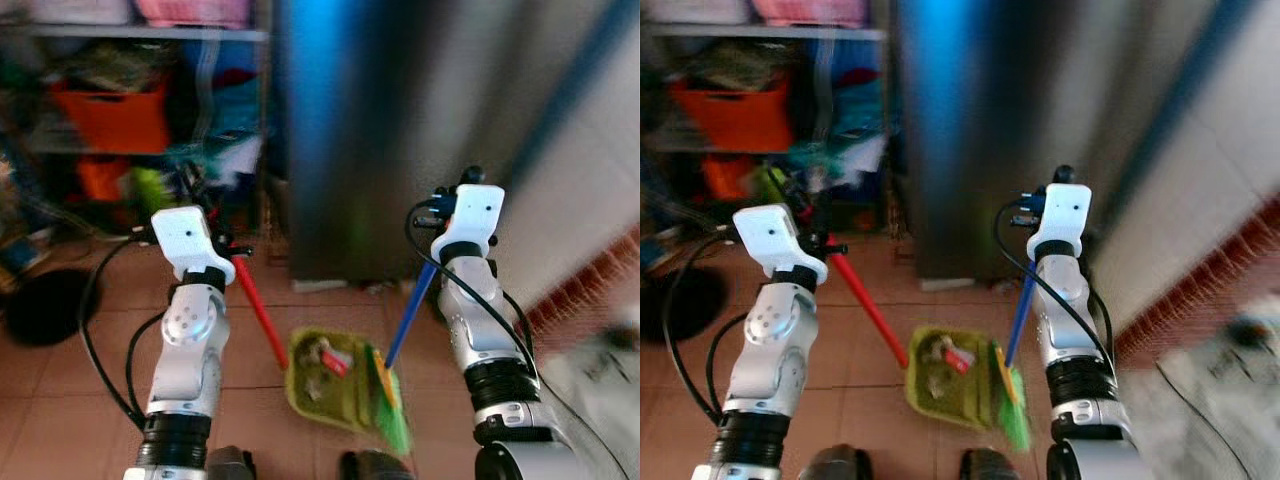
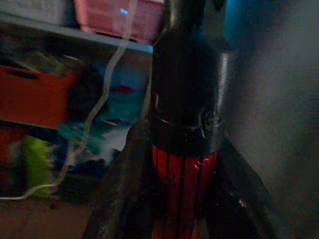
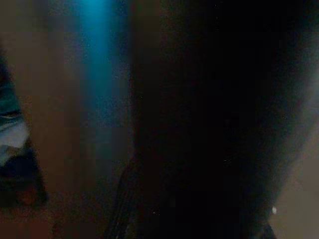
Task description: Sweep floor
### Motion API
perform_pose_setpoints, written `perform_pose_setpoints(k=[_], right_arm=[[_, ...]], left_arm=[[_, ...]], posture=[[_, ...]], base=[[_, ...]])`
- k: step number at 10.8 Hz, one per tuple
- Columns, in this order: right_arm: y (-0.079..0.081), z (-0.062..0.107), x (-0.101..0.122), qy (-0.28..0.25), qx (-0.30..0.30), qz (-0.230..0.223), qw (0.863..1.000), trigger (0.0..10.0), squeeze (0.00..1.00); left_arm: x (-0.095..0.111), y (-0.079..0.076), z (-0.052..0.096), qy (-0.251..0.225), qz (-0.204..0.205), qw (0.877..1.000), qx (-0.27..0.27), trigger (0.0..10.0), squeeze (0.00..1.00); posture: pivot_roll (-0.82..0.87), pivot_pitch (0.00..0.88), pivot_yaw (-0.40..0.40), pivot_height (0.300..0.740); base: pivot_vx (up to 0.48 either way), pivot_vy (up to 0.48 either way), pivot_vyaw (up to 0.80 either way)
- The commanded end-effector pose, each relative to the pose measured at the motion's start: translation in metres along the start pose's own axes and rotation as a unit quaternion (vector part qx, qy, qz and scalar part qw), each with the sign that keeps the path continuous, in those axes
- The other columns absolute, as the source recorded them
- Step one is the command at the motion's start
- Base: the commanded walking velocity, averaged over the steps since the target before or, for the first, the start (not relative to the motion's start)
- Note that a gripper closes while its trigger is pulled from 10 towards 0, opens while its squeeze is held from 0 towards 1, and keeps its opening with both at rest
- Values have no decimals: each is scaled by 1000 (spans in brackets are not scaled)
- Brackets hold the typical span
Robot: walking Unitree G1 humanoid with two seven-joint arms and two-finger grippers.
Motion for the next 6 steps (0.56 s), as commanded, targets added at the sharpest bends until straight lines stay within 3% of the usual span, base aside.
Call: perform_pose_setpoints(k=[1,2,6], right_arm=[[-6,-3,5,-3,-10,8,1000,10000,0],[-6,-1,2,4,-11,8,1000,10000,0],[-5,-1,-1,12,-12,8,1000,10000,0]], left_arm=[[19,-12,-2,-33,19,999,-19,10000,0],[18,-15,-1,-28,20,999,-24,10000,0],[20,-14,-1,-24,18,999,-26,10000,0]], posture=[[-42,9,-54,740],[-42,14,-54,740],[-40,14,-57,740]], base=[[0,0,-800],[0,0,-800],[0,264,-800]])
Point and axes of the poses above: a point about 5 cm out from each wrist's last joint towards the gripper, its own z axis pointing back from the gripper into the wrist, its own x axis along the axis of the wrist's last joint, y = z × x, the point moved 6 cm from there along -z, pointing out of the wrist towards the gripper, and after that the axes turned 3 degrees about z, right-handed, at the moved point
